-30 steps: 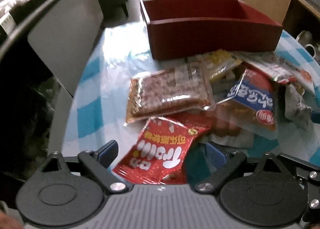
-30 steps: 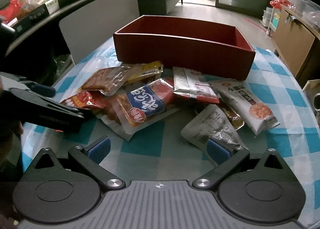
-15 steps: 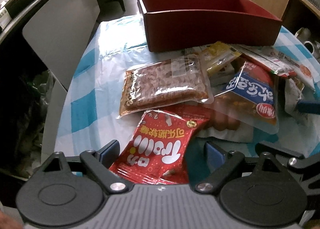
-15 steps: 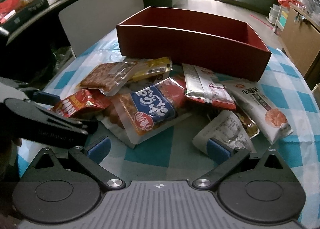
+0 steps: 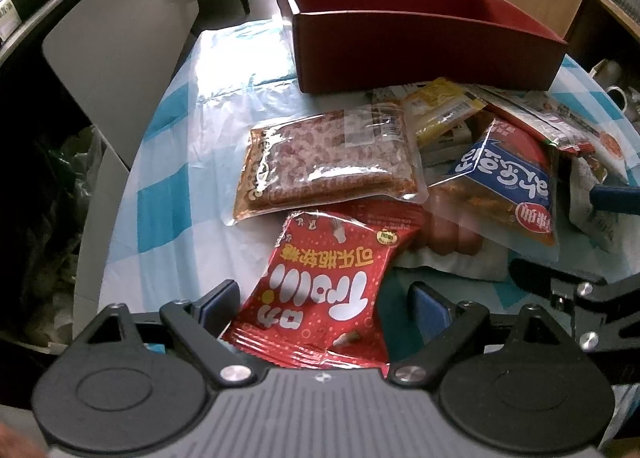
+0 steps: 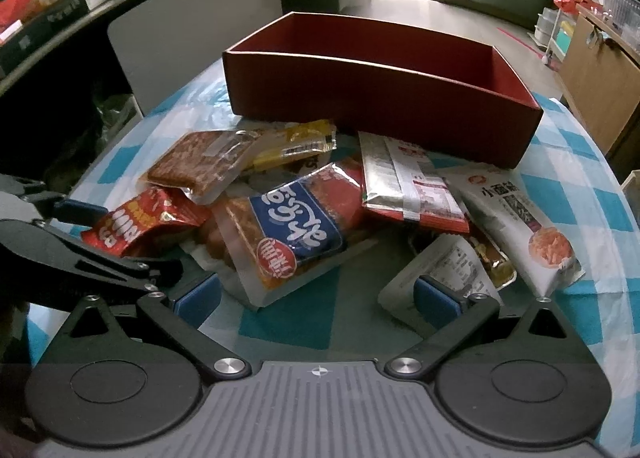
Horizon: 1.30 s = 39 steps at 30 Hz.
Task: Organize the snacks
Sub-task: 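Grasp the red Trolli bag with left tool while right tool grasps brown jerky pack, then carry both snacks into the red box and open both tools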
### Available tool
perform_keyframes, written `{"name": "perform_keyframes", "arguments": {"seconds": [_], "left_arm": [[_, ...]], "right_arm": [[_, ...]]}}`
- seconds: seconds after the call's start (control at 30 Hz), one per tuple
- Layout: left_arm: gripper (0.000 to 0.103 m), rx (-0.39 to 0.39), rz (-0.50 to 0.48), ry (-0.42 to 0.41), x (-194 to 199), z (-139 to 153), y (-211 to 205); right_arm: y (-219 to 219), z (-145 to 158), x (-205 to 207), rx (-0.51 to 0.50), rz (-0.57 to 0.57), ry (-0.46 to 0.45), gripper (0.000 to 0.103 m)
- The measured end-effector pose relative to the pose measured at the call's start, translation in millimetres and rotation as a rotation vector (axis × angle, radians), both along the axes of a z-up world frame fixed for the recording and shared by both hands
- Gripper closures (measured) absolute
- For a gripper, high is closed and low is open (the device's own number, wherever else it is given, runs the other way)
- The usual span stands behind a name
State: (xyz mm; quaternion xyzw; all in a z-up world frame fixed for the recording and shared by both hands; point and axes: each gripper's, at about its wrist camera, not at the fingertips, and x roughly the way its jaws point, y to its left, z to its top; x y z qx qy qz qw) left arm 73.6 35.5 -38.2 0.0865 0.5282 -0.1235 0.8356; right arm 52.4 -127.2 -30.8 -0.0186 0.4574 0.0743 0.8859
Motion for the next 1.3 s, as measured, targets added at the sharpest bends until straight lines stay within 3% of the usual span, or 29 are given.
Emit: {"name": "perform_keyframes", "arguments": {"seconds": [0.23,0.3,0.47,0.57,0.67,0.77,0.87,0.97,1.07,1.3], "left_arm": [[0.02,-0.014,-0.012,0.006,-3,0,2],[0.034,-0.017,-0.021,0.005,-5,2,2],[0.038,-0.031,0.001,0.028,-10,5,10],[0.042,-0.074,0.027,0.056,-12,8,20],[0.046,-0.134,0.055,0.081,-11,12,33],[0.049,-0.162,0.077,0.106,-13,11,42],[0.05,-0.181,0.083,0.116,-18,11,48],[0.05,-0.189,0.09,0.129,-19,9,52],[0.05,-0.191,0.106,0.137,-14,8,55],[0.049,-0.169,0.146,0.143,-13,8,58]], "right_arm": [[2,23,5,0.022,0.062,-0.05,0.0],[5,37,14,0.006,0.141,-0.106,0.0],[37,50,52,-0.22,0.453,-0.17,0.003],[60,48,86,-0.243,0.601,-0.117,0.007],[81,40,112,-0.202,0.676,-0.029,0.011],[107,30,122,-0.172,0.774,0.052,0.01],[132,12,127,-0.218,0.844,0.117,0.011],[146,-10,132,-0.287,0.856,0.185,0.011],[138,-14,144,-0.192,0.772,0.275,0.013],[128,-9,128,-0.219,0.734,0.311,0.024]]}}
